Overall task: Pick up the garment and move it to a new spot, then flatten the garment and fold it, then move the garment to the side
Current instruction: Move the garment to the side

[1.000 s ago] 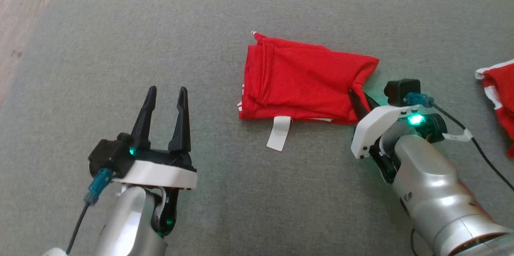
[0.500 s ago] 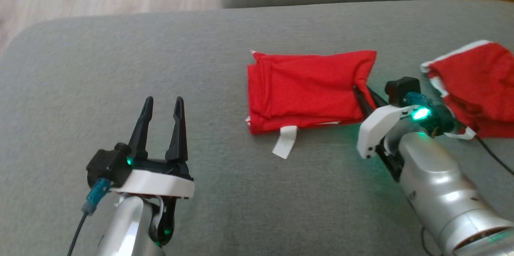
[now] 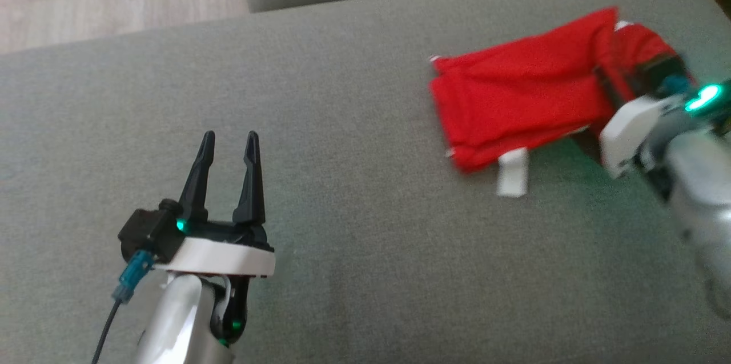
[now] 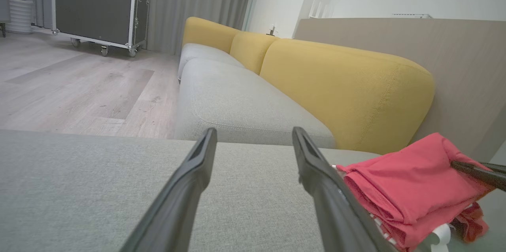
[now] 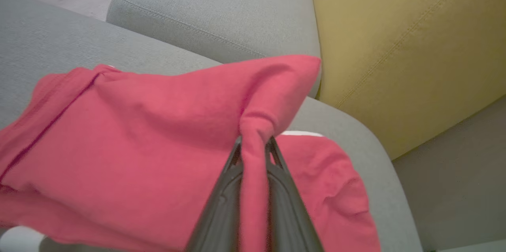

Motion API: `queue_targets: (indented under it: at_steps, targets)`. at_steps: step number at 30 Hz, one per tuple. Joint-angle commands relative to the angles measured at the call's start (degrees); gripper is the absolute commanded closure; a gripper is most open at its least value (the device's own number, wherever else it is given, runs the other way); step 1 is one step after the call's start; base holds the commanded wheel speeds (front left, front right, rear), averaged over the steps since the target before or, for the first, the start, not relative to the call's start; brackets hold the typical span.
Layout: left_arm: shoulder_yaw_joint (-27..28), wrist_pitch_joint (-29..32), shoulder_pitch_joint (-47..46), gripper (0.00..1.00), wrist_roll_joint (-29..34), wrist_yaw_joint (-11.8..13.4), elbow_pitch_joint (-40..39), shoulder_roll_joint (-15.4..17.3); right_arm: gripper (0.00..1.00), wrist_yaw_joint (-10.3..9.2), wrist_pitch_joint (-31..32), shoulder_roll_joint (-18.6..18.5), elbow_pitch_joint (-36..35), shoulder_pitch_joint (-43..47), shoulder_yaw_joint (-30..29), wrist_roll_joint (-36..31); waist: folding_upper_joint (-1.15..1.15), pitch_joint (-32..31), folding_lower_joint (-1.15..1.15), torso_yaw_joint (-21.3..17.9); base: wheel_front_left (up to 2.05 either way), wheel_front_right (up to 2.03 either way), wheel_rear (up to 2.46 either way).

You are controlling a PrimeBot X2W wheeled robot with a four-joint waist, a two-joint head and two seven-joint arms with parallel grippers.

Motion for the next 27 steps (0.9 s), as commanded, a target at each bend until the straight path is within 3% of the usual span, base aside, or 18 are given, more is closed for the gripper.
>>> queue_targets:
  at_steps: [1, 8, 11, 20, 21, 22, 27]
  targets:
    - [1.81, -0.29, -2.79, 0.0, 0.24, 0.09, -2.1, 0.48, 1.0, -0.04, 0.21, -1.48, -1.86, -2.02, 0.98, 0.55, 0.0, 1.01, 0.0, -0.63, 0.0, 0.0, 0.0]
    - [0.65, -0.29, -4.81, 0.0, 0.81, 0.09, -1.88, 0.48, 1.0, -0.04, 4.74, -11.4, -5.24, -5.2, 4.86, 2.26, 0.0, 4.55, 0.0, -1.0, 0.0, 0.0, 0.0]
    - [0.94, -0.29, -5.71, 0.0, -2.79, 0.09, -1.94, 0.48, 1.0, -0.04, 5.75, -15.51, -5.17, -6.24, 5.59, 1.91, 0.0, 5.99, 0.0, -0.47, 0.0, 0.0, 0.0]
    - [0.26, -0.29, -8.16, 0.0, -0.39, 0.09, -1.07, 0.52, 1.0, -0.04, 6.8, -18.64, -1.76, -7.67, 3.33, 2.29, 0.0, 9.23, 0.0, 1.25, 0.0, 0.0, 0.0]
    - [0.2, -0.29, -8.29, 0.0, -0.22, 0.09, -1.03, 0.54, 0.71, -0.04, 6.61, -18.57, -1.26, -7.74, 2.96, 2.11, 0.0, 9.38, 0.0, 1.4, 0.0, 0.0, 0.0]
    - [0.18, -0.29, -8.4, 0.0, -0.14, 0.09, -1.0, 0.56, 0.0, -0.04, 6.46, -18.4, -0.6, -7.83, 2.29, 2.16, 0.0, 9.47, 0.0, 1.52, 0.0, 0.0, 0.0]
    - [0.58, -0.29, -8.26, 0.0, 0.02, 0.09, -0.61, 0.75, 0.0, -0.04, 4.24, -16.36, 1.54, -8.2, -0.56, 1.26, 0.0, 8.38, 0.0, 1.61, 0.0, 0.0, 0.0]
